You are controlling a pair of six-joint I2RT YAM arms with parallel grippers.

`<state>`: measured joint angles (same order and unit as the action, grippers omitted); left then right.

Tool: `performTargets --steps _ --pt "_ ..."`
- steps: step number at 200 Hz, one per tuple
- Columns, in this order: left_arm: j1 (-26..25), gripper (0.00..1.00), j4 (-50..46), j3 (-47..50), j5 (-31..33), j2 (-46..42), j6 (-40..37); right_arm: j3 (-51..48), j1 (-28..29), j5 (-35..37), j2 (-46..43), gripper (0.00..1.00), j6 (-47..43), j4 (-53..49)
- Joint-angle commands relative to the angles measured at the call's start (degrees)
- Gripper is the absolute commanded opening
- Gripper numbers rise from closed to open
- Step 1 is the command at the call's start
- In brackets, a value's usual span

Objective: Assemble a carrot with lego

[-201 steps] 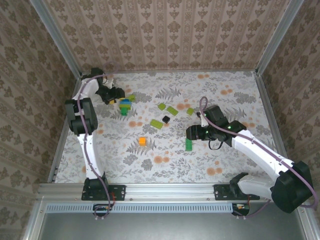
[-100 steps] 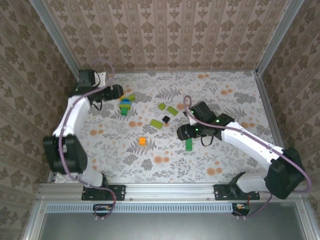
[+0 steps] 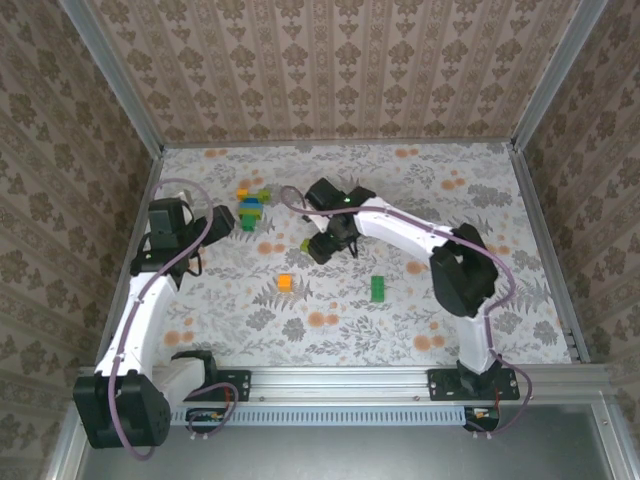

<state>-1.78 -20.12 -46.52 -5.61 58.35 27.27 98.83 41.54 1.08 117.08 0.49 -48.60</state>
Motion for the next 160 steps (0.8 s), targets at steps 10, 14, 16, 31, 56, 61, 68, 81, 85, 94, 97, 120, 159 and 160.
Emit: performTargets --steps 10,14,16,31,56,61,68,81,85,94,97,120,159,160 --pt "1.5 1.00 -2.2 -0.3 3.6 2.2 0.8 12.8 0.4 3.7 8.6 0.73 -6.0 -9.0" --pt "1.8 1.00 -2.2 -0.3 3.1 2.7 0.9 14.5 0.4 4.0 9.8 0.73 -6.5 -9.7" --pt "1.8 1.00 -2.1 -0.2 2.6 3.0 1.0 15.3 0.4 4.1 10.4 0.73 -6.7 -10.0" --pt "2.9 1.00 -0.4 0.6 0.0 4.5 1.9 20.2 0.8 5.2 14.2 0.73 -9.4 -11.6" --pt "3.5 1.00 0.1 0.1 -2.4 6.3 1.8 28.5 0.8 5.8 19.9 0.73 -10.3 -15.7" --pt "3.6 1.00 0.0 0.0 -2.7 6.4 1.7 29.8 0.8 5.5 20.8 0.73 -10.4 -16.4" --pt "3.6 1.00 -0.2 0.0 -2.9 6.3 1.6 31.2 0.8 5.1 21.9 0.72 -10.8 -17.1" --pt "3.6 1.00 -0.1 0.2 -2.8 6.0 1.6 33.2 0.8 5.0 23.6 0.72 -11.3 -17.7" --pt "3.6 1.00 -0.2 0.2 -2.9 5.9 1.6 33.7 0.7 4.9 24.1 0.72 -11.5 -17.8" --pt "3.6 1.00 -0.2 0.1 -2.9 5.8 1.5 34.7 0.8 4.7 25.1 0.72 -11.8 -18.1" --pt "3.7 1.00 -0.2 0.2 -2.9 5.8 1.4 35.1 0.8 4.8 25.5 0.71 -11.9 -18.2" --pt "3.8 1.00 -0.7 -0.1 -3.3 5.9 1.1 37.2 0.7 4.4 27.6 0.71 -12.2 -19.4" --pt "3.8 1.00 -0.9 -0.2 -3.2 5.9 0.9 36.6 0.7 3.4 28.6 0.68 -12.5 -19.4" --pt "3.8 1.00 -0.9 -0.2 -3.2 5.9 0.9 36.7 0.7 3.3 28.6 0.68 -12.5 -19.4"
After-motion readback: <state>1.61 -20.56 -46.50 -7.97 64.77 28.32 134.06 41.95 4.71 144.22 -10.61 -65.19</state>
